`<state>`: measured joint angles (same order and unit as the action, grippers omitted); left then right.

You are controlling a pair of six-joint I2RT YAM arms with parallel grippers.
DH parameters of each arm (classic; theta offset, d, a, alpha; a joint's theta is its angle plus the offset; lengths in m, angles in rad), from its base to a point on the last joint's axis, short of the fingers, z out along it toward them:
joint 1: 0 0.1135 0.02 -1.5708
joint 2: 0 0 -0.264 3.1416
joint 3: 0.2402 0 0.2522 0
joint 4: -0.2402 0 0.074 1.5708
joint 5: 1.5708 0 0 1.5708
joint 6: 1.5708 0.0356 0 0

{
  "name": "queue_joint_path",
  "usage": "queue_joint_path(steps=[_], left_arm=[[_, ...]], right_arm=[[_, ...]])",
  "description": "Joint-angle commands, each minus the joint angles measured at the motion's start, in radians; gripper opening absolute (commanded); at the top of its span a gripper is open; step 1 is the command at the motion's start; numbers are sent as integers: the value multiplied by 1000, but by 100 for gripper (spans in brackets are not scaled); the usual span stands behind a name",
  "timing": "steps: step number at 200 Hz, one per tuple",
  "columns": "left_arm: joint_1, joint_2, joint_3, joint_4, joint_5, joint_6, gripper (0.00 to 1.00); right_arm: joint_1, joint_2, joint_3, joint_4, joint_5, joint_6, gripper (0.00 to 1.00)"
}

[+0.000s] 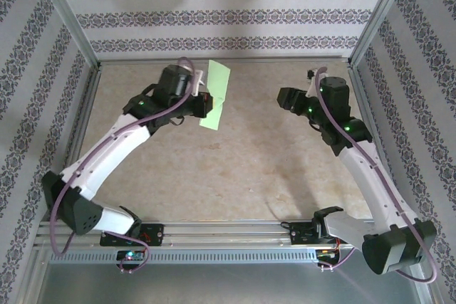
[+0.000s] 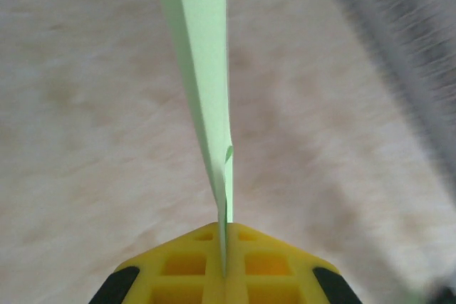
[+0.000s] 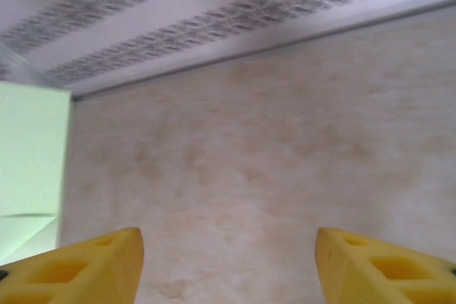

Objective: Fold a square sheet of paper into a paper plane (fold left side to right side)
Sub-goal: Turn over the paper at the center of the table.

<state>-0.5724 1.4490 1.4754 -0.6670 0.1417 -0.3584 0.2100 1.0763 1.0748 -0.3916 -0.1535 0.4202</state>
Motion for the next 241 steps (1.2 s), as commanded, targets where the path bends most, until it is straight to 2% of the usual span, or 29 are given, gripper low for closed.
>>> queue_joint_path(steps=[1, 26, 35, 52, 86, 116, 133, 155, 187, 220, 241], left_arm=[[-92, 134, 107, -439, -426, 147, 0], [-180, 274, 210, -572, -660, 110, 0], [-200, 309, 232, -591, -705, 81, 0], [-225, 366, 257, -594, -727, 24, 0], [-247, 475, 265, -571, -735, -126, 0], [-250, 601, 340, -629, -753, -345, 0], [-250, 694, 416, -697, -734, -464, 0], [-250, 791, 482, -723, -676, -517, 0], [-246, 827, 456, -563, -560, -469, 0], [-235, 893, 495, -494, -445, -435, 0], [-227, 908, 502, -464, -391, -429, 10]], right_arm=[[-42, -62, -31, -94, 188, -94, 79], [-85, -103, -77, -67, 174, -103, 97], [-103, -115, -95, -53, 158, -99, 98], [-138, -135, -132, -20, 123, -76, 98], [-203, -178, -198, -10, 149, 57, 98], [-241, -219, -241, -7, 143, 106, 98], [-247, -223, -242, -15, 140, 107, 98], [-248, -213, -234, -24, 134, 107, 98], [-248, -195, -230, -16, 123, 110, 98], [-248, -191, -234, -3, 111, 105, 98], [-248, -193, -232, 3, 65, 72, 98]])
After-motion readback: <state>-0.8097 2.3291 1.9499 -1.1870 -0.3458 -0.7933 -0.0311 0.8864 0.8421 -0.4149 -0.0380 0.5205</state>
